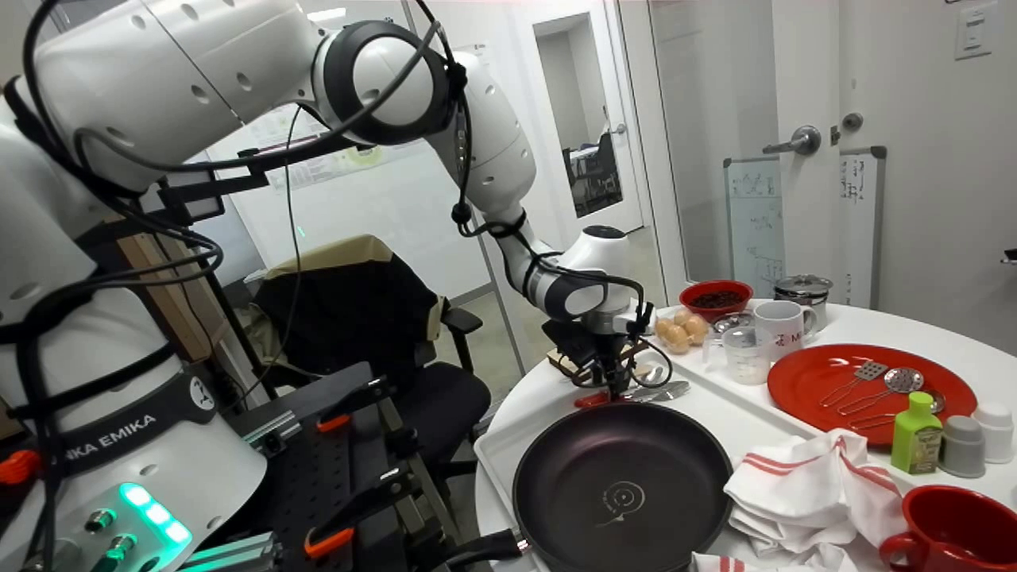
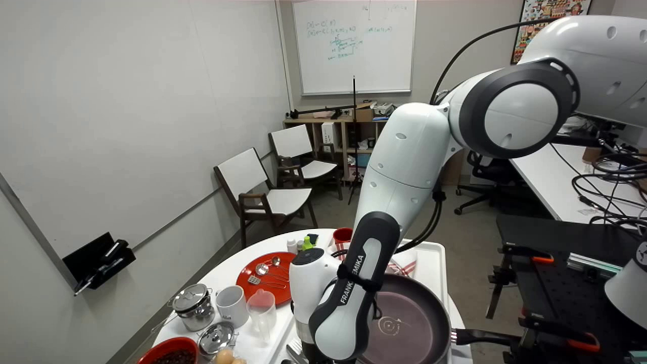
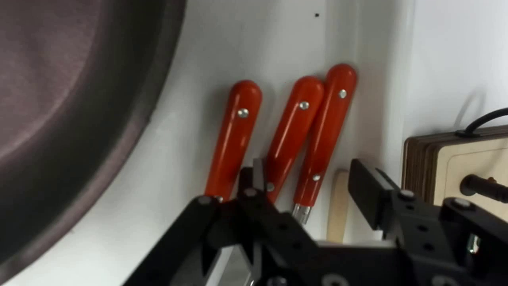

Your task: Put the fork and knife in the red cup and move it to the right

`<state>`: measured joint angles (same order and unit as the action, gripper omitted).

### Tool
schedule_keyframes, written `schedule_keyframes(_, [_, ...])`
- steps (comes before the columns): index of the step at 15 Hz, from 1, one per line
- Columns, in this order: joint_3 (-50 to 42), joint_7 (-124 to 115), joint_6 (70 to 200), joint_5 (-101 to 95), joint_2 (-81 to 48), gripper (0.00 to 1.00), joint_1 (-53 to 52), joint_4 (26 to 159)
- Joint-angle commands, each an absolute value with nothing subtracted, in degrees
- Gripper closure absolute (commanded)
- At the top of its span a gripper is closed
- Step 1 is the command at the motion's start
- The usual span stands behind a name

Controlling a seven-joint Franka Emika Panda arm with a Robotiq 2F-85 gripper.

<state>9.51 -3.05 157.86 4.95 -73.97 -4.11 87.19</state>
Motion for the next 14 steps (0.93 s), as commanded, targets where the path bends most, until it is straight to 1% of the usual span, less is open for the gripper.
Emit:
schedule_keyframes(1, [9.79, -2.85, 157.2, 5.82, -74.0, 0.72, -3.95, 86.99])
schedule_keyframes(3, [9.76, -2.88, 157.23, 5.8, -74.02, 0.78, -3.99, 86.98])
schedule_keyframes(4, [9.74, -2.88, 157.27, 5.81, -74.03, 0.85, -3.98, 86.96])
schedule_keyframes(5, [9.77, -2.85, 157.29, 5.82, -74.03, 0.87, -3.93, 86.97])
schedule_keyframes(6, [9.79, -2.84, 157.34, 5.84, -74.0, 0.97, -3.89, 86.99])
schedule_keyframes(7, [9.77, -2.85, 157.38, 5.83, -73.99, 0.95, -3.89, 87.0])
schedule_keyframes(8, [9.75, -2.85, 157.44, 5.83, -73.99, 1.0, -3.89, 87.01])
schedule_keyframes(14, [10.13, -2.24, 158.56, 5.72, -72.9, 1.0, -3.53, 88.66])
